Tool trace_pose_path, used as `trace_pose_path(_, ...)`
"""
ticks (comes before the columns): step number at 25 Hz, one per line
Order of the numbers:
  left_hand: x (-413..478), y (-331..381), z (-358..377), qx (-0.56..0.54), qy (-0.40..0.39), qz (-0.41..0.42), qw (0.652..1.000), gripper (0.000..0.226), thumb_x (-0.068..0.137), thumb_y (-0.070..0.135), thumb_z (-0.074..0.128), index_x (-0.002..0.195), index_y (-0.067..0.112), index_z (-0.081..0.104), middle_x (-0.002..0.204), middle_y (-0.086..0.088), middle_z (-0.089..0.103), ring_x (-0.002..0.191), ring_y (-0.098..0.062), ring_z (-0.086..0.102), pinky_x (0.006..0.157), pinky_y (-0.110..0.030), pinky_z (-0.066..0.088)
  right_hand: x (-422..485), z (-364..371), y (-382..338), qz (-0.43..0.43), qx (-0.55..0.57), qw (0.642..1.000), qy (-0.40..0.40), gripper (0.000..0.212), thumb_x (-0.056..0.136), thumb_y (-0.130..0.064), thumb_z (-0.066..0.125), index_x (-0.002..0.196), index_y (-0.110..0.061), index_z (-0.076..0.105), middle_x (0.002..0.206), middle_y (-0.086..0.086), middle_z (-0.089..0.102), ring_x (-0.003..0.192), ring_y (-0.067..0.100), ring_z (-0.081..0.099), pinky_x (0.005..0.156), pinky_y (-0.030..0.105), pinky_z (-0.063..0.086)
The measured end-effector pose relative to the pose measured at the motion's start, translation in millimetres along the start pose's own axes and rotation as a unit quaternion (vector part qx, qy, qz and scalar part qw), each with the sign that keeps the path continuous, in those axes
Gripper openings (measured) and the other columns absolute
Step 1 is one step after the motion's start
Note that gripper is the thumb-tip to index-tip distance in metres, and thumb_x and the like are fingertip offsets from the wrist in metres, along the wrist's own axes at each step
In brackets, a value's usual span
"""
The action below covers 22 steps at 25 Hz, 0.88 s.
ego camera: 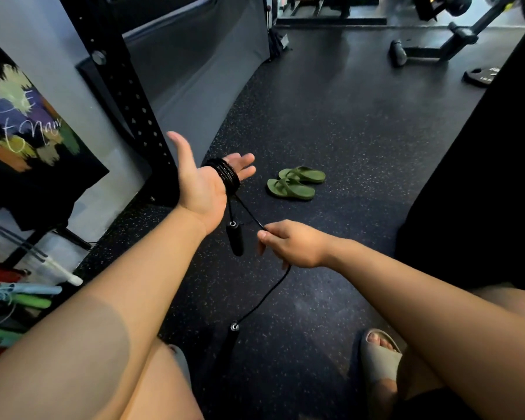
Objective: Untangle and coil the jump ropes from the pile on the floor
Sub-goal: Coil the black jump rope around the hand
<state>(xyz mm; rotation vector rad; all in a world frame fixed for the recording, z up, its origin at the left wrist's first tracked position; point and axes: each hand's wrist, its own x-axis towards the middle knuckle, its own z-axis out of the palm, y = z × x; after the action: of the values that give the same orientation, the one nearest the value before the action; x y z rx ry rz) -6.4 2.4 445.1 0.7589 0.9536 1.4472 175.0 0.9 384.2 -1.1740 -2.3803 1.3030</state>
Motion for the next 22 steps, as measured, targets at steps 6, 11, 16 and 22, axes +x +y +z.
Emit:
trace_pose_path(6, 5, -22, -5, 0.324, -0.072, -0.112, 0.937, 0.123, 0.078, 0.087, -0.007, 0.124, -0.004, 0.061, 0.105, -0.02, 0.075, 0.105, -0.027, 0.072, 0.112, -0.04, 0.039, -7, -19, -20, -0.118, -0.123, 0.982, 0.083, 0.035, 0.104, -0.033, 0.047, 0.088, -0.015, 0.073, 0.066, -0.008, 0.059, 0.06, -0.002, 0.055, 0.06, 0.014, 0.039)
trace_pose_path(11, -9, -23, -2, 0.371, -0.267, -0.222, 0.861, 0.137, 0.072, 0.087, -0.019, 0.109, -0.011, 0.069, 0.094, -0.027, 0.073, 0.102, -0.035, 0.071, 0.111, -0.044, 0.038, -11, -50, -14, -0.154, -0.08, 0.969, 0.173, 0.029, 0.096, -0.034, 0.064, 0.075, -0.016, 0.069, 0.057, -0.016, 0.059, 0.055, 0.001, 0.053, 0.054, 0.015, 0.036)
trace_pose_path(16, -16, -12, 9, 0.279, -0.344, -0.26, 0.858, 0.126, 0.059, 0.091, -0.01, 0.092, -0.007, 0.062, 0.056, -0.011, 0.064, 0.071, -0.035, 0.07, 0.09, -0.039, 0.052, -3, -54, 5, -0.167, 0.068, 0.964, 0.196, 0.03, 0.085, -0.036, 0.077, 0.072, -0.013, 0.063, 0.063, -0.004, 0.054, 0.058, 0.012, 0.044, 0.056, 0.031, 0.036)
trace_pose_path(22, -23, -11, 19, 0.137, -0.35, -0.234, 0.897, 0.121, 0.052, 0.098, -0.001, 0.082, -0.002, 0.061, 0.051, -0.008, 0.058, 0.065, -0.033, 0.069, 0.088, -0.042, 0.05, 8, -29, 23, -0.075, 0.191, 0.964, 0.169, 0.067, 0.095, -0.06, 0.046, 0.07, 0.001, 0.055, 0.061, 0.011, 0.053, 0.059, 0.018, 0.045, 0.059, 0.035, 0.041)
